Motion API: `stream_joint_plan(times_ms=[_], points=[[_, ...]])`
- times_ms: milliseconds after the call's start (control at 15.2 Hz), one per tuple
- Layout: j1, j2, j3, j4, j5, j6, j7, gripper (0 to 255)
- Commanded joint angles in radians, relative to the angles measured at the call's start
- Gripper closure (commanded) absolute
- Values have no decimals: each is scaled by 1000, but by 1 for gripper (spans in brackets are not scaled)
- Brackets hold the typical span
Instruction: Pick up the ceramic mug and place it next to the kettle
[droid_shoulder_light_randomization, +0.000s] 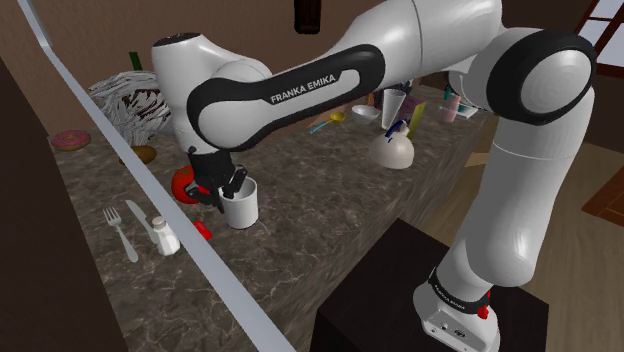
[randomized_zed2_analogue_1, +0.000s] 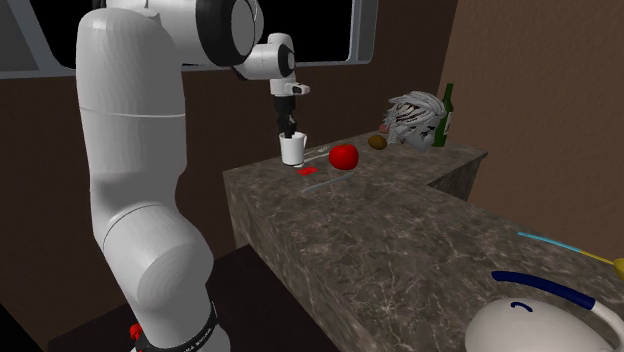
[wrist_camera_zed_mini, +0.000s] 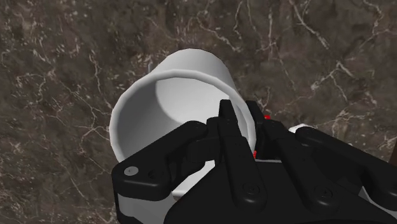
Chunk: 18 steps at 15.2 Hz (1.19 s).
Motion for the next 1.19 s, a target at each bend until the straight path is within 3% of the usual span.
stream_joint_plan(times_ms=[0, 1122], points=[[1, -5, 2, 24, 4, -28, -3, 255], [10, -15, 9, 241, 14, -253, -19, 255]])
